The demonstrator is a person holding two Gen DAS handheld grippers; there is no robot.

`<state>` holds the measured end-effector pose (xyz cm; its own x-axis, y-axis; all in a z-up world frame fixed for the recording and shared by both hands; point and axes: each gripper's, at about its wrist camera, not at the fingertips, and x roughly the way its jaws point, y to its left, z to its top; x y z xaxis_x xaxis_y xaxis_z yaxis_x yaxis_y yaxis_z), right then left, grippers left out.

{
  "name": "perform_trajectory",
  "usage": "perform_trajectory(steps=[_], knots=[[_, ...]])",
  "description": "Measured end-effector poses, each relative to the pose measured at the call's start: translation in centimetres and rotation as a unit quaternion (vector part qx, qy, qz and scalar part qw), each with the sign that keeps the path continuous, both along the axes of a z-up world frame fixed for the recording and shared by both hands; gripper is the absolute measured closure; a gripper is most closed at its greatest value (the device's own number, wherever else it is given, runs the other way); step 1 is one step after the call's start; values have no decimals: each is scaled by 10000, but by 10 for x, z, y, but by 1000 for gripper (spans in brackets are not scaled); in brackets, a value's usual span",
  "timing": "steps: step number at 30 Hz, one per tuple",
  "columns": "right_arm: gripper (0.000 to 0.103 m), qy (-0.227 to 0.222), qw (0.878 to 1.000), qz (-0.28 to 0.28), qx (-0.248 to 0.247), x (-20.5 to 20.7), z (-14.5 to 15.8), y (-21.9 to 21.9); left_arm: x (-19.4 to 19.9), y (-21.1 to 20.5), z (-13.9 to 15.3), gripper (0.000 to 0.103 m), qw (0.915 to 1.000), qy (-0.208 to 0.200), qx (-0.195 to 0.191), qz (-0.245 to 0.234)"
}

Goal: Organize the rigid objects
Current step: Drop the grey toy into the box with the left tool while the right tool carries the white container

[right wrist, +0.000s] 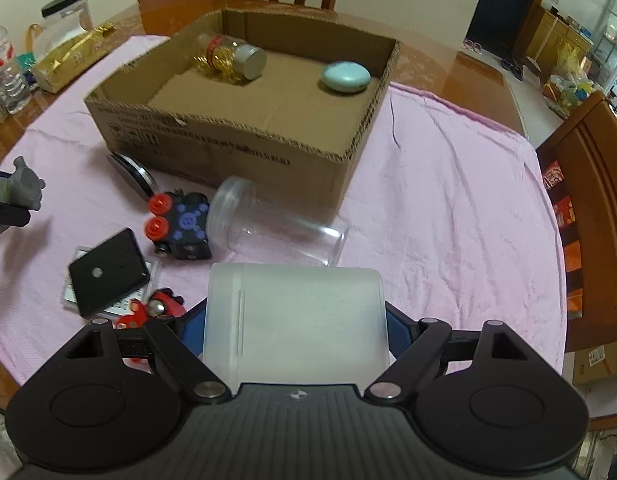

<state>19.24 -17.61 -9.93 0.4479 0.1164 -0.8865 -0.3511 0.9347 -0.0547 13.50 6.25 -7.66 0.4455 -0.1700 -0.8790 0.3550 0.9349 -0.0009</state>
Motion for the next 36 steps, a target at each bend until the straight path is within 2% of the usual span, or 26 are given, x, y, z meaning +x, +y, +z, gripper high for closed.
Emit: perform_trajectory(steps=[9,16,19,27,28,29,30,31,34,36], knots=[[16,-324,9986,406,91,3,48,8,15,-21,49,52,9985,-382,-168,-355],[16,-628,9959,633,144,19,76,16,48,-43,72,52,9948,-820,-250,-547],[16,-753,9945,711,142,27,83,20,69,-53,75,52,9932,-1000,-240,-549],[16,-914,9919,877,94,51,91,30,112,-68,60,51,9933,-1089,-144,-372],[16,-924,9917,891,87,54,92,32,115,-69,58,49,9932,-1112,-155,-315],[16,-926,9915,906,88,57,92,33,117,-69,56,40,9926,-1182,-179,-234],[16,-927,9914,915,96,60,92,34,118,-68,54,28,9914,-1286,-205,-159],[16,-928,9914,915,108,62,91,35,119,-66,53,9,9907,-1345,-204,-100],[16,-892,9915,940,137,69,89,40,115,-62,53,6,9872,-1582,-154,149],[16,-850,9915,976,142,74,86,44,112,-56,55,6,9894,-1422,-260,159]])
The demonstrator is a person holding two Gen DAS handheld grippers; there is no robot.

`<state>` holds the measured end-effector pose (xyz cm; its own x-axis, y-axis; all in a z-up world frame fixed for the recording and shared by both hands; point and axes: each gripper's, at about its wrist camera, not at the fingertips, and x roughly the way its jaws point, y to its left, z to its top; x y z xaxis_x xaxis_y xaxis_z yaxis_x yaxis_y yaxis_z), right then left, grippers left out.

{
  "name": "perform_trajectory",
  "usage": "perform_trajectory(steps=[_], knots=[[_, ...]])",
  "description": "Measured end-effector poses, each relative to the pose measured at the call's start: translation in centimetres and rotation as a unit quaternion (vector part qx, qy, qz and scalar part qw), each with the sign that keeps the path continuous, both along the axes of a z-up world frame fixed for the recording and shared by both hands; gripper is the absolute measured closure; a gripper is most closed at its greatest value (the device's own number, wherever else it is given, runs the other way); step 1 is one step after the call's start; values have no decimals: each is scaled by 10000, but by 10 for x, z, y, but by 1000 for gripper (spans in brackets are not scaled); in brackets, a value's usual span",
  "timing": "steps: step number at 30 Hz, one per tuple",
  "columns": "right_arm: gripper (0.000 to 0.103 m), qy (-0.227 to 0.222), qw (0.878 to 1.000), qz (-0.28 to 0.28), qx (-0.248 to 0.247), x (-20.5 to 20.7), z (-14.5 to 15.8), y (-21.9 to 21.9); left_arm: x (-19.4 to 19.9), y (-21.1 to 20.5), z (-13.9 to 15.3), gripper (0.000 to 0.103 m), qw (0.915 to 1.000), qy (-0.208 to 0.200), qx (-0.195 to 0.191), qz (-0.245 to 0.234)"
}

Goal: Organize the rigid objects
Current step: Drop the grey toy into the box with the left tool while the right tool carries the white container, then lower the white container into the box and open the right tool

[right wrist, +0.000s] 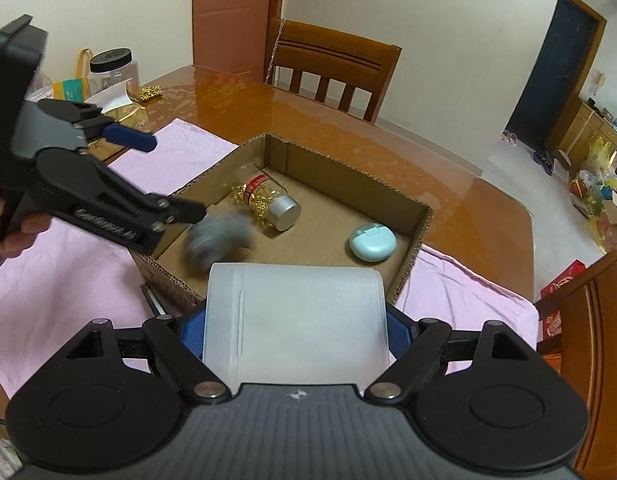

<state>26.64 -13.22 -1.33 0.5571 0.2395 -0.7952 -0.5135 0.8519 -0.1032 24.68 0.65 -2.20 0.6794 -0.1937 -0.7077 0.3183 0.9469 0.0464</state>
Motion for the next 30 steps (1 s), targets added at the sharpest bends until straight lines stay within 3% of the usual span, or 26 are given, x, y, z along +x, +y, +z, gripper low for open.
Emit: perform_trajectory(steps=[9,15,23,24,27,30], knots=[[16,99,9999,82,-37,25,-8,12,-38,30,3,2,9976,71,-222,656],[16,225,9997,-34,-5,52,-14,16,-63,44,-2,2,9934,108,-159,1134],[16,143,9993,-328,-115,95,-23,25,-80,54,-7,2,9897,91,-36,1431],[16,109,9990,-419,-142,100,-24,25,-82,56,-7,2,9892,115,-65,1461],[0,-42,9982,-541,-241,109,-25,26,-85,59,-9,2,9882,145,-69,1521],[0,-141,9979,-584,-261,108,-23,26,-87,61,-11,2,9877,150,-36,1553]])
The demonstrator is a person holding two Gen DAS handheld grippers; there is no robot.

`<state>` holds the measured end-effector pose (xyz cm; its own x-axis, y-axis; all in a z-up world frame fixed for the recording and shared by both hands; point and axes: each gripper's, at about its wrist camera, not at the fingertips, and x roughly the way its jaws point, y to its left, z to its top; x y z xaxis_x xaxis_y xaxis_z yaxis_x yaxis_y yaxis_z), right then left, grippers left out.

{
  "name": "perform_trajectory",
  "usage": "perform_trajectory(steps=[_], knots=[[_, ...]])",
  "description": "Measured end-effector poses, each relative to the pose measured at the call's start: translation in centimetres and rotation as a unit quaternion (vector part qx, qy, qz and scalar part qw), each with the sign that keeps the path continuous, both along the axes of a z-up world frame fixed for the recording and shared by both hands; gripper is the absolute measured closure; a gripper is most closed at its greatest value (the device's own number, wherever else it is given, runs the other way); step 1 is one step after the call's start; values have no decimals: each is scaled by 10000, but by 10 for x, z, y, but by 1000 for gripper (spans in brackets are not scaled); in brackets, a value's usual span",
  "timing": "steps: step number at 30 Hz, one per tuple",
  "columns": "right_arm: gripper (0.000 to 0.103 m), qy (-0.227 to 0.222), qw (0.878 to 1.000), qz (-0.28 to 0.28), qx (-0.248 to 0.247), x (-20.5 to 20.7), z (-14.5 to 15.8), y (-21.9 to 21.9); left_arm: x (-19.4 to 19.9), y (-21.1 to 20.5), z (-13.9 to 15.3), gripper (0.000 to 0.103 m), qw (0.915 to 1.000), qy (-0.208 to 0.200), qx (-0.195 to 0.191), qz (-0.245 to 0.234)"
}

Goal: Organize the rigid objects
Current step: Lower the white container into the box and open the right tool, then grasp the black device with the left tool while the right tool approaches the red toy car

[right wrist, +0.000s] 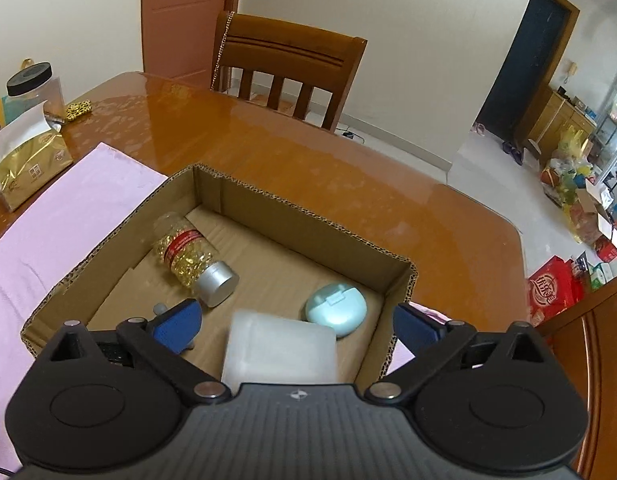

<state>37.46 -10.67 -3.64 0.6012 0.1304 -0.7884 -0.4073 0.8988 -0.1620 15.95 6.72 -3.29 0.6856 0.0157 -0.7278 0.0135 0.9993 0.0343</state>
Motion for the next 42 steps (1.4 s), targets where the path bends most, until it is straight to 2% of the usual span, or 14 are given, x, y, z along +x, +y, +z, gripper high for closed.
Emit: perform_trajectory(steps=[7,21,32,42], knots=[[0,71,9998,-177,96,-13,3,-7,-3,0,0,2,10000,7,17,24],[0,61,9970,-619,471,-72,1,-16,-12,2,-10,2,9999,168,7,28],[0,424,9931,-1007,422,-137,-35,-21,-20,4,-22,2,9995,324,26,59],[0,1016,9895,-987,283,-180,-69,-12,-25,-2,-31,2,9989,457,-39,-63]])
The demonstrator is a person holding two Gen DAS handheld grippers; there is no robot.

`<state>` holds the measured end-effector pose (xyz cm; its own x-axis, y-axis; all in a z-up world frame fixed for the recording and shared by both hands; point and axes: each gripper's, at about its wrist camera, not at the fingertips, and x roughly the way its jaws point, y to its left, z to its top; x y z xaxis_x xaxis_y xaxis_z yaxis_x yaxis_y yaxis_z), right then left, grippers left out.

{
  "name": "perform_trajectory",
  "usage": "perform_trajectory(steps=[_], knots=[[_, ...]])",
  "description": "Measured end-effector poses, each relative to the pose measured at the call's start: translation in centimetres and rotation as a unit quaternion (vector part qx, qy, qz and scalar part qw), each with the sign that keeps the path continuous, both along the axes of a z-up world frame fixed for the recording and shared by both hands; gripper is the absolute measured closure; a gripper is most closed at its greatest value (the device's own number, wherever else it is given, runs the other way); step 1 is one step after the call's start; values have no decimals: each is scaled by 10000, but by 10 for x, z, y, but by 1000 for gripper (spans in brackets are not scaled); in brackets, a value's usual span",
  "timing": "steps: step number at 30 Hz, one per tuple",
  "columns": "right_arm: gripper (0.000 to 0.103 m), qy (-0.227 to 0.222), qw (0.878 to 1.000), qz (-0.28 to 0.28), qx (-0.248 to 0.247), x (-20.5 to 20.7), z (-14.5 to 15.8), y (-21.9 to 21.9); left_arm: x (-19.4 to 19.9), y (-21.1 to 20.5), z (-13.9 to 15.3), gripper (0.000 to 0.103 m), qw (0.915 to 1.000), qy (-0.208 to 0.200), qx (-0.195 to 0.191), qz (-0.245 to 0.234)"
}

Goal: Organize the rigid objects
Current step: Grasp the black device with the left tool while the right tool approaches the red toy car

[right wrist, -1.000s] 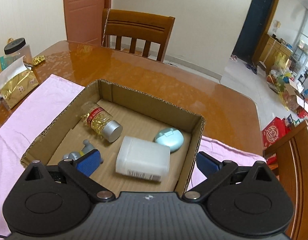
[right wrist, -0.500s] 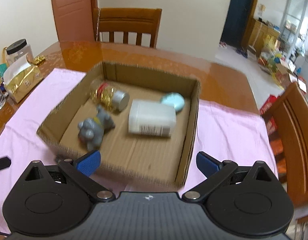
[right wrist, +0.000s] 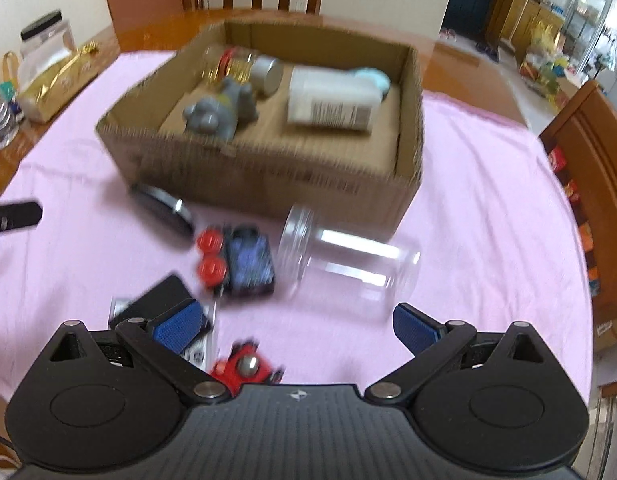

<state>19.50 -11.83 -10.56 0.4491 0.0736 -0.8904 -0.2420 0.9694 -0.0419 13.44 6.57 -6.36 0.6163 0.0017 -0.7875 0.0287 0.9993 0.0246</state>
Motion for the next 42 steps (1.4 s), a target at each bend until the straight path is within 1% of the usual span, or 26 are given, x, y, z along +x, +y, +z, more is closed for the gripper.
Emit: perform_trajectory(steps=[6,12,15,18,21,25,28,31,33,34,37,42], knots=[[0,196,9997,-71,-90,-14,-13,-4,-1,-8,-2,2,9998,18,-40,-191],[0,193,9992,-356,9,-23,-12,-22,-2,-20,-3,2,9986,6,-76,-515],[0,153,9987,-480,-96,-27,-13,-29,-2,-30,-5,2,9975,36,-78,-704],[0,162,9981,-598,-64,-33,-14,-39,-1,-40,-8,2,9954,43,-102,-957],[0,208,9979,-600,91,-39,-18,-46,0,-53,-14,2,9922,109,-124,-1236],[0,266,9985,-430,203,-46,-27,-42,-2,-71,-25,2,9854,259,-139,-1677],[0,335,9984,-329,320,-48,-39,-38,-7,-87,-36,2,9784,385,-19,-2030],[0,421,9987,-209,203,-48,-51,-34,-11,-97,-50,2,9732,497,157,-2240],[0,318,9994,-143,32,-51,-53,-30,-13,-99,-57,2,9722,557,293,-2255],[0,292,9995,-129,40,-52,-53,-30,-13,-99,-60,2,9716,581,319,-2270],[0,238,9997,-84,48,-54,-53,-29,-14,-93,-63,2,9710,674,287,-2275],[0,186,9998,-73,66,-58,-53,-30,-16,-79,-63,2,9730,703,296,-2177]])
